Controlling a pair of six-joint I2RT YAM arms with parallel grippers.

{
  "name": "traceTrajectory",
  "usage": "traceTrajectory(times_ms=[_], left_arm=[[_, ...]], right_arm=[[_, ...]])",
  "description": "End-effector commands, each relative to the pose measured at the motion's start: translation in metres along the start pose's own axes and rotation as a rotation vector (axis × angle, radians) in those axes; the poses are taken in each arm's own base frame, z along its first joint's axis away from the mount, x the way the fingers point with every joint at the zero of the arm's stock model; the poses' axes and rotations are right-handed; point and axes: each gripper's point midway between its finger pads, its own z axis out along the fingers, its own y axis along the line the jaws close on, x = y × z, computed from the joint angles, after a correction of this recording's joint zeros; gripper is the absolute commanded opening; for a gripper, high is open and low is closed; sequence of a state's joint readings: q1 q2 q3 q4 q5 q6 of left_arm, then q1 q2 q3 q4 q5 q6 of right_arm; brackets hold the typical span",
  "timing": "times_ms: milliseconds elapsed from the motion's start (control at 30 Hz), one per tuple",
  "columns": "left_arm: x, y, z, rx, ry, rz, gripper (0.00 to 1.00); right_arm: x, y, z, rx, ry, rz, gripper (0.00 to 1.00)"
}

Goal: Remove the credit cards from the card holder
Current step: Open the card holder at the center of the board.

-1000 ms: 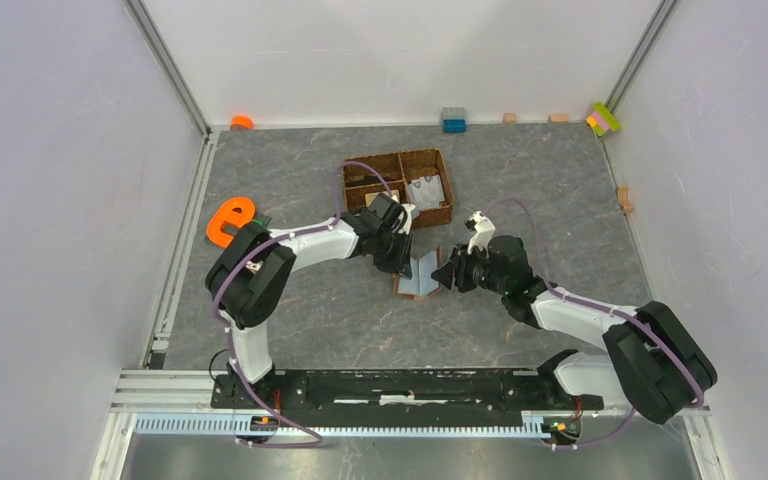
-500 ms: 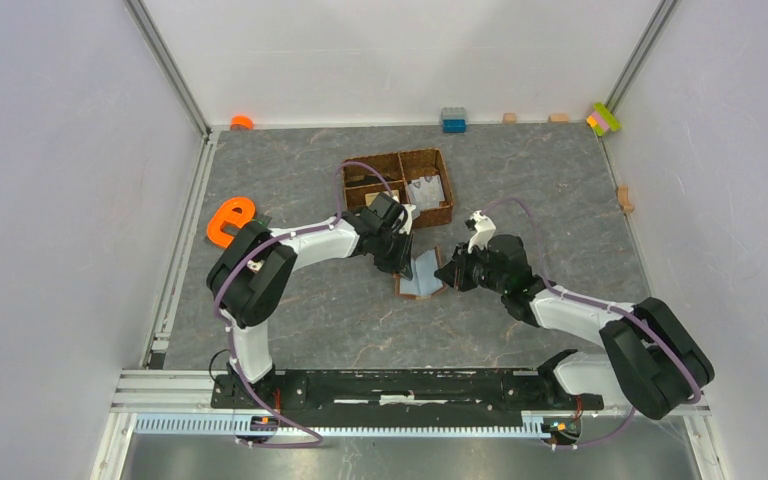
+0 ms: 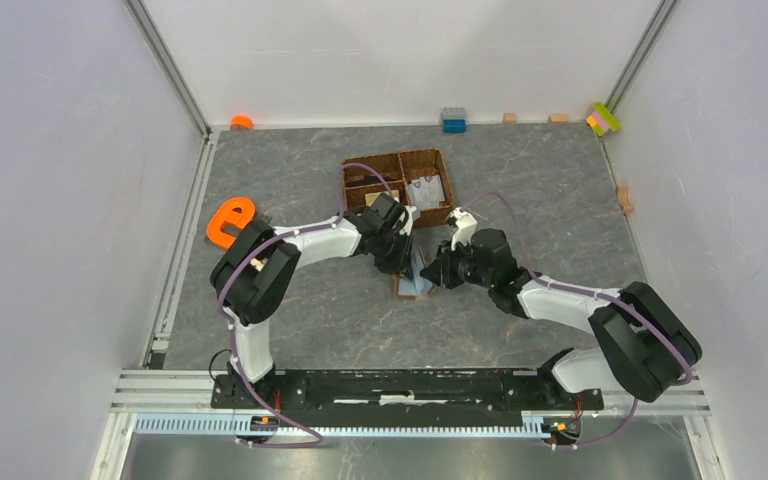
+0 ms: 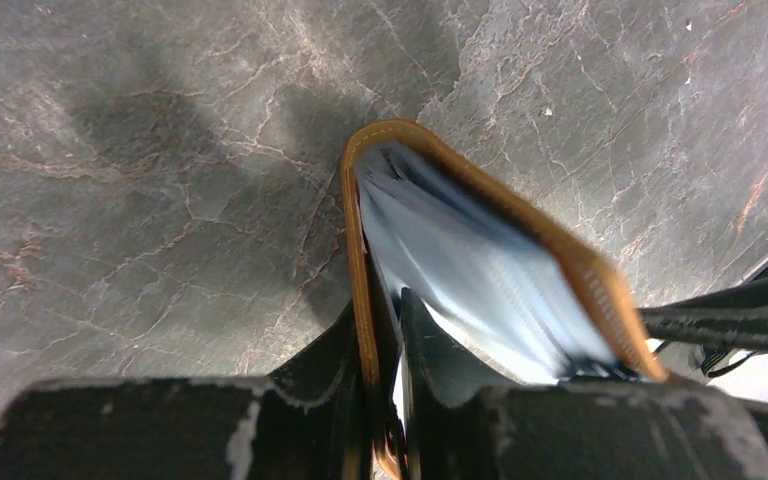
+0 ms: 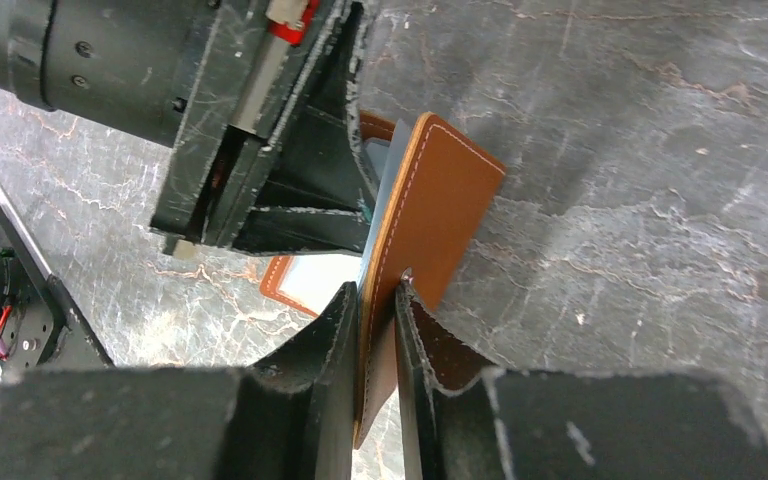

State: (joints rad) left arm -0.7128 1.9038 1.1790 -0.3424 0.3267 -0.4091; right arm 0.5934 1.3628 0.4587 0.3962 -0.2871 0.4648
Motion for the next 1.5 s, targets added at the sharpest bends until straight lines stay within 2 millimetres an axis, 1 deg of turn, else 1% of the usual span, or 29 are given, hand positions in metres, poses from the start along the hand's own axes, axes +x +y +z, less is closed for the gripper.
traceTrajectory(times_ms=[0, 200, 300, 400, 500, 533, 600, 667, 700, 733, 833, 900, 967, 1033, 1100, 1233, 1367, 1467], left_arm=[[-0.002, -0.007, 0.004, 0.023, 0.010, -0.023, 0.21], [-0.003, -0.007, 0.002, 0.023, 0.004, -0.021, 0.22], [-0.004, -0.006, -0.001, 0.011, -0.002, -0.016, 0.25], [-0.005, -0.006, -0.005, 0.002, -0.010, -0.014, 0.28], [-0.007, -0.005, -0.009, -0.006, -0.025, -0.021, 0.34], [-0.007, -0.006, -0.010, -0.008, -0.025, -0.023, 0.35], [-0.007, -0.008, -0.013, -0.001, -0.030, -0.027, 0.40], [-0.008, -0.010, -0.017, 0.009, -0.043, -0.025, 0.49], [-0.008, -0.011, -0.018, 0.012, -0.051, -0.025, 0.55], [-0.009, -0.012, -0.021, 0.012, -0.059, -0.026, 0.58], [-0.011, -0.014, -0.028, 0.023, -0.082, -0.029, 0.66], [-0.013, -0.015, -0.031, 0.037, -0.104, -0.040, 0.71], [-0.015, -0.017, -0.036, 0.064, -0.123, -0.058, 0.73], [-0.018, -0.018, -0.041, 0.094, -0.146, -0.073, 0.76], [-0.020, -0.021, -0.045, 0.121, -0.166, -0.075, 0.82], [-0.022, -0.023, -0.046, 0.146, -0.185, -0.086, 0.85], [-0.024, -0.026, -0.038, 0.215, -0.179, -0.124, 0.86], [-0.025, -0.022, -0.033, 0.235, -0.181, -0.151, 0.87]], right_arm=[[0.020, -0.016, 0.006, 0.092, 0.087, -0.054, 0.23], [0.021, -0.020, 0.008, 0.133, 0.101, -0.073, 0.20], [0.018, -0.022, 0.005, 0.147, 0.086, -0.079, 0.15], [0.017, -0.025, 0.004, 0.163, 0.084, -0.079, 0.11], [0.017, -0.027, 0.003, 0.178, 0.086, -0.080, 0.11], [0.016, -0.027, 0.004, 0.179, 0.087, -0.081, 0.13], [0.016, -0.027, 0.003, 0.180, 0.088, -0.080, 0.16], [0.015, -0.027, 0.002, 0.183, 0.083, -0.081, 0.16], [0.014, -0.028, 0.002, 0.187, 0.080, -0.081, 0.16], [0.014, -0.028, 0.001, 0.189, 0.077, -0.081, 0.16], [0.013, -0.027, 0.001, 0.187, 0.071, -0.080, 0.11], [0.012, -0.027, 0.001, 0.186, 0.068, -0.078, 0.04], [0.012, -0.027, 0.000, 0.185, 0.063, -0.072, 0.00], [0.011, -0.026, -0.001, 0.178, 0.049, -0.066, 0.00], [0.009, -0.025, -0.003, 0.171, 0.034, -0.058, 0.00], [0.009, -0.020, -0.005, 0.143, 0.019, -0.044, 0.00], [0.011, -0.015, -0.003, 0.111, 0.026, -0.032, 0.00], [0.013, -0.012, -0.002, 0.090, 0.029, -0.025, 0.00]])
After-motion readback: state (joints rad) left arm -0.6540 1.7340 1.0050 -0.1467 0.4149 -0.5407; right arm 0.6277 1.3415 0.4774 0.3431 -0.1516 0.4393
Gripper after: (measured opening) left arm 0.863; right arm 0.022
